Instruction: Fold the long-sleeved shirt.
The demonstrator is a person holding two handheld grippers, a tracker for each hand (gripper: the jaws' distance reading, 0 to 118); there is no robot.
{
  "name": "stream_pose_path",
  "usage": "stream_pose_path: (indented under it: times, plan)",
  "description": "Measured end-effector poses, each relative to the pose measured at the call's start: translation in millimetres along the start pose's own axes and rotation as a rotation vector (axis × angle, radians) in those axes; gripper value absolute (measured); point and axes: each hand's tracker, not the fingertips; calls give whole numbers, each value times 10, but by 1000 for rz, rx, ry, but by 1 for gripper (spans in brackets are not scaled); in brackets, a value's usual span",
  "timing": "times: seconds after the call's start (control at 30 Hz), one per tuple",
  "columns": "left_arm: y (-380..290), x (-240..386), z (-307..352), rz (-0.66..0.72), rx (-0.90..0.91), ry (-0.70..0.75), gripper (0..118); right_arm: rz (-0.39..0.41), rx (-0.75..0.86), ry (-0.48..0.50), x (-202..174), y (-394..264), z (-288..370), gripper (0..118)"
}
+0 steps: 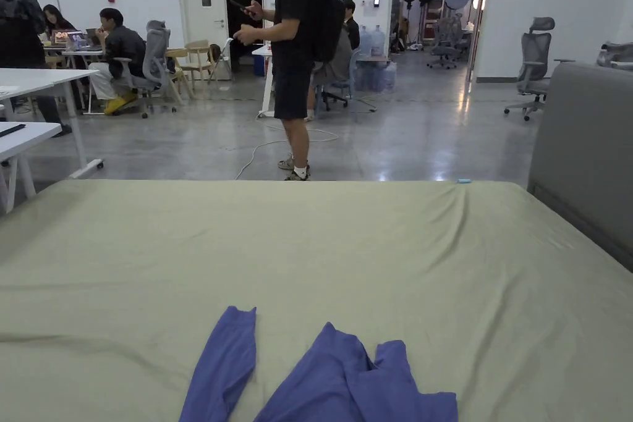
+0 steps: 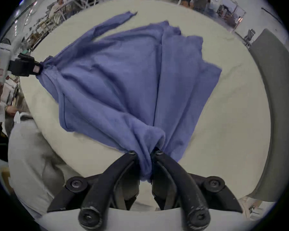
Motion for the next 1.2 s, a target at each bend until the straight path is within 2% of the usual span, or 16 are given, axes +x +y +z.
stream_pose_path:
  times: [0.17,0.23,0.27,0.33,0.4,0.43,0.6,0.63,0.67,0.7,0.73,0.9,0.93,1.03,1.07,1.2]
  plan:
    - [-226,-13,-278,39,-31,1,4,1,-6,-10,-51,-24,-244,11]
    - [-231,-23,-290,61,2,-3,6,-71,-18,33,43,29,-200,32]
    - [-223,-45,-273,94,3,-10,12,-109,-22,62,103,25,-135,45]
    - [-199,-136,-147,170,16,-34,60,-216,-20,165,252,35,30,71]
    - [-204,-229,135,243,48,-89,69,-239,52,129,350,-19,296,77]
    - [-264,-263,334,268,123,-125,89,-234,120,67,363,-80,493,90]
    - [-627,-172,924,195,238,-103,89,-279,291,14,366,-539,1069,91]
    - [-704,-117,897,160,150,-80,84,-298,272,44,344,-617,1083,90]
    - [-780,-71,849,152,109,-61,58,-309,252,95,319,-697,1063,79]
    - [-818,-30,780,136,104,-96,3,-327,262,130,301,-783,1044,49]
    - [-871,13,687,145,82,-125,0,-361,255,153,280,-843,991,0]
    - [-506,36,435,223,137,-182,0,-391,208,112,148,-920,773,0]
    - [-249,10,423,233,187,-165,11,-391,200,115,163,-882,767,0]
    - [477,-26,225,201,272,-100,106,-398,193,133,190,-802,753,0]
    - [716,-28,102,198,251,-94,114,-401,195,136,211,-775,754,0]
    - [1670,-16,-545,145,194,42,114,-431,197,148,206,-689,743,0]
